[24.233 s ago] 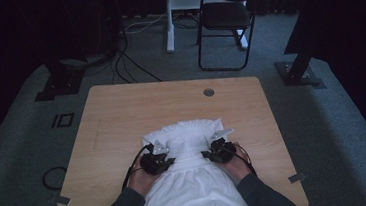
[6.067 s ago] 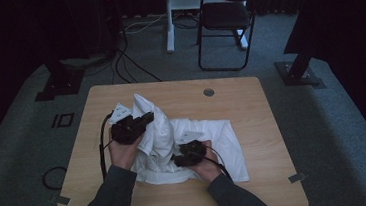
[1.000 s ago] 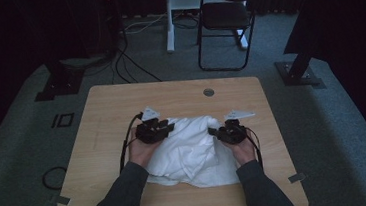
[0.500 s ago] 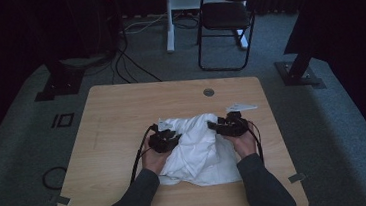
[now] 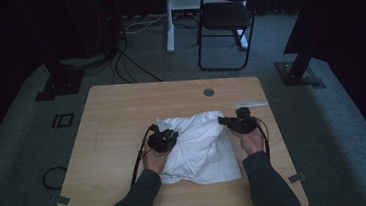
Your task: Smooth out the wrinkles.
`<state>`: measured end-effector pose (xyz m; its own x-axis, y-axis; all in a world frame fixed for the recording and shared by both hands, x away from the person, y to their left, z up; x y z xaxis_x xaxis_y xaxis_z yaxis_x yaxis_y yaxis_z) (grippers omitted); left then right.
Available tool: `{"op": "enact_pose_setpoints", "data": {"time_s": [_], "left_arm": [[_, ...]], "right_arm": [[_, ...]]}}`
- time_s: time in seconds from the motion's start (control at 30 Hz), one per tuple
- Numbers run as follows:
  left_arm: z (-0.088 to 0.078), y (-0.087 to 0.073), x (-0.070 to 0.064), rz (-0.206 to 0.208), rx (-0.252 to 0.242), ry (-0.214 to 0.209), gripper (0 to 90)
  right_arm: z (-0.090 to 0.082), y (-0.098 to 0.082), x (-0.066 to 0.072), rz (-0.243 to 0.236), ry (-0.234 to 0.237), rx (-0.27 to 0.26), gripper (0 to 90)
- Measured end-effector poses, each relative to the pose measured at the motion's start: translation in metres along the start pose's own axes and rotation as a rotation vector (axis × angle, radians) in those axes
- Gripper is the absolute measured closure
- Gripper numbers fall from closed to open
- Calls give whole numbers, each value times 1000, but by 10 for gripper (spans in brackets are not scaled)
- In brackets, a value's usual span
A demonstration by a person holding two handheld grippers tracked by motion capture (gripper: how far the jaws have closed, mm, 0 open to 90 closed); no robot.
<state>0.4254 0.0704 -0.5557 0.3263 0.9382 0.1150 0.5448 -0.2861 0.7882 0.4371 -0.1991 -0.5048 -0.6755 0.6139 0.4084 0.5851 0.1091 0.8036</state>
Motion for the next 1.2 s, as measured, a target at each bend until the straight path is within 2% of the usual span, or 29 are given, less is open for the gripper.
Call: {"op": "enact_pose_setpoints", "data": {"time_s": [0.03, 0.07, 0.1, 0.13, 0.17, 0.2, 0.27, 0.3, 0.33, 0.37, 0.4, 0.43, 0.47, 0.5, 0.57, 0.63, 0.67, 0.7, 0.73, 0.77, 0.83, 0.87, 0.9, 1.0, 1.03, 1.07, 1.13, 1.17, 1.2], "left_arm": [[0, 0, 0, 0, 0, 0, 752], [1, 1, 1, -20, 9, -8, 752], [1, 2, 1, -11, 13, -5, 751], [1, 3, -2, -3, 13, 3, 748], [1, 4, -3, 2, 15, 10, 748], [2, 5, -3, -1, 17, 25, 739], [2, 5, -2, -10, 18, 18, 731], [2, 5, -1, -20, 21, 11, 722], [2, 7, -1, -30, 24, 8, 705], [2, 7, -1, -30, 24, 8, 697], [3, 8, -1, -23, 23, 15, 697], [6, 10, -3, -16, 21, 28, 683], [6, 10, -3, -16, 21, 28, 682], [7, 11, -4, -11, 21, 35, 682], [10, 14, -6, -6, 18, 50, 680], [13, 16, -7, -5, 14, 58, 678], [14, 16, -6, -6, 15, 57, 677], [14, 16, -6, -5, 16, 56, 675], [14, 16, -6, -5, 16, 56, 675], [14, 16, -6, -3, 16, 54, 675], [14, 16, -6, -2, 15, 55, 673], [15, 17, -6, -1, 16, 55, 673], [15, 17, -7, 2, 15, 56, 670], [16, 18, -10, 13, 13, 56, 667], [16, 19, -11, 17, 14, 66, 668], [16, 19, -11, 17, 14, 66, 667], [16, 19, -10, 6, 16, 62, 664], [16, 19, -10, 4, 17, 63, 664], [16, 20, -9, 0, 19, 57, 658]], "right_arm": [[0, 0, 0, 0, 0, 0, 890], [-7, -1, -4, 16, -11, -16, 890], [-15, -5, -9, 27, -20, -15, 887], [-18, -10, -10, 14, -66, 13, 869], [-18, -10, -10, 14, -66, 13, 869], [-24, -12, -11, 21, -154, -3, 854], [-28, -12, -12, 23, -181, -11, 822], [-33, -11, -12, 36, -160, -36, 743], [-37, -10, -1, 20, -110, -72, 613], [-37, -10, -1, 20, -110, -72, 613], [-36, -9, 11, -18, -92, -66, 572], [-28, -8, 29, -63, -15, -56, 507], [-28, -8, 29, -63, -15, -56, 507], [-10, -12, 48, -112, 56, -17, 461], [-3, -13, 52, -134, 58, 4, 443], [17, -21, 56, -170, 51, 69, 414], [30, -29, 55, -169, 59, 146, 529], [34, -34, 54, -177, 71, 183, 698], [34, -34, 54, -177, 71, 183, 698], [27, -41, 53, -185, 64, 205, 871], [12, -42, 52, -165, 97, 166, 878], [12, -42, 52, -165, 97, 166, 878], [-12, -42, 53, -168, 117, 120, 878], [-26, -46, 56, -172, 138, 94, 868], [-37, -55, 56, -190, 107, 94, 856], [-37, -55, 56, -190, 107, 94, 856], [-49, -71, 43, -150, 37, 118, 882], [-49, -71, 43, -150, 37, 118, 882], [-53, -75, 38, -145, -10, 131, 870]]}}
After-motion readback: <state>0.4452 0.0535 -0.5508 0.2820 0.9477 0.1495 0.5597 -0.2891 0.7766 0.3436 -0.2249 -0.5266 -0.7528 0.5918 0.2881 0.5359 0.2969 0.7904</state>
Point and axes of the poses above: each handheld gripper's, and its own axes: z roughly forward along the jaws, y roughly out of its top, x roughly to its left, the point moved 4 cm from there along z, roughly forward along the jaws, and after that the axes turned 14 degrees about y, right-handed, at the moved point
